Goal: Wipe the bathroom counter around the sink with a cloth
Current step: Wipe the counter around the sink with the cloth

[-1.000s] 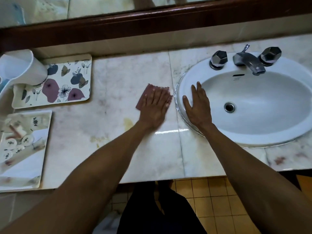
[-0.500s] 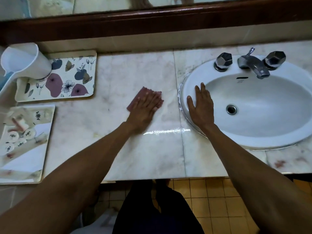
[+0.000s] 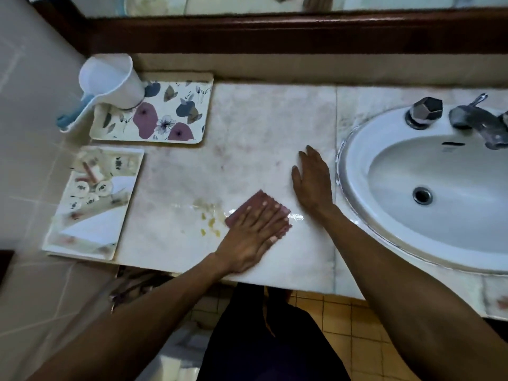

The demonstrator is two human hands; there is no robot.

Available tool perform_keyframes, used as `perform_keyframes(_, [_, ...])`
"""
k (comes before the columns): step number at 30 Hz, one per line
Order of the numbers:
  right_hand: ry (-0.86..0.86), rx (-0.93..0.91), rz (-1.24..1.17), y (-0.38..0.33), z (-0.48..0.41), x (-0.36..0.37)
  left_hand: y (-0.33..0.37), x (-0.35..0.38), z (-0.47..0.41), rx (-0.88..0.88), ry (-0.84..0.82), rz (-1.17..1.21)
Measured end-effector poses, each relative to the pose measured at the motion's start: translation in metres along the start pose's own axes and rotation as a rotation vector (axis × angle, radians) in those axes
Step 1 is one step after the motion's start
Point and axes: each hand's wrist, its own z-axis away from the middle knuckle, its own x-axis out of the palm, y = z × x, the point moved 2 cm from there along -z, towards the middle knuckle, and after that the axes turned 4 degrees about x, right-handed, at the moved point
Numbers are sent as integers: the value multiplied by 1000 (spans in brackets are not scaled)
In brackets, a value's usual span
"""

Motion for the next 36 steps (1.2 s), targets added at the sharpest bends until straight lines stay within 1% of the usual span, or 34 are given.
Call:
perform_keyframes(2, [-12, -45, 30, 7, 2, 2, -21, -5, -8, 19, 1, -30])
perform_keyframes(3, [-9, -66, 40, 9, 3, 3, -33, -10, -18, -25, 20, -27])
perform_keyframes(7, [29, -84, 75, 10, 6, 5, -68, -30, -66, -316, 73, 71])
perform_keyframes(9, [39, -80, 92, 9, 6, 6, -63, -28, -77, -380, 91, 101])
perform_keyframes(11, [42, -80, 102, 9, 6, 6, -44, -19, -69, -348, 104, 69])
perform_keyframes(14, [35, -84, 98, 9, 5, 5, -17, -3, -31, -147, 56, 32])
perform_keyframes(16, [36, -71, 106, 9, 5, 5, -17, -5, -16, -46, 22, 35])
perform_keyframes(18, [45, -59, 125, 7, 6, 6, -31, -10, -19, -33, 9, 26])
perform_keyframes(19, [49, -56, 132, 5, 5, 7, -43, -13, -26, -71, 14, 40])
perform_keyframes(22, [66, -41, 144, -3, 4, 6, -90, -31, -46, -301, 65, 147])
perform_keyframes(24, [85, -7, 147, -9, 0, 5, -124, -42, -46, -423, 82, 220])
perform_keyframes(26, [93, 12, 159, -17, -4, 7, -149, -47, -33, -481, 93, 241])
perform_keyframes(28, [81, -13, 168, -27, -6, 11, -157, -46, -13, -515, 117, 277])
perform_keyframes(30, [56, -73, 165, -40, -5, 19, -144, -39, 10, -538, 154, 325])
perform_keyframes(32, [26, -117, 145, -56, -3, 29, -111, -26, 33, -525, 179, 317])
perform_keyframes(34, [-20, -141, 136, -70, -1, 39, -68, -11, 54, -454, 185, 237])
perform_keyframes(36, [-71, -166, 164, -80, 1, 50, -36, 1, 71, -342, 168, 130])
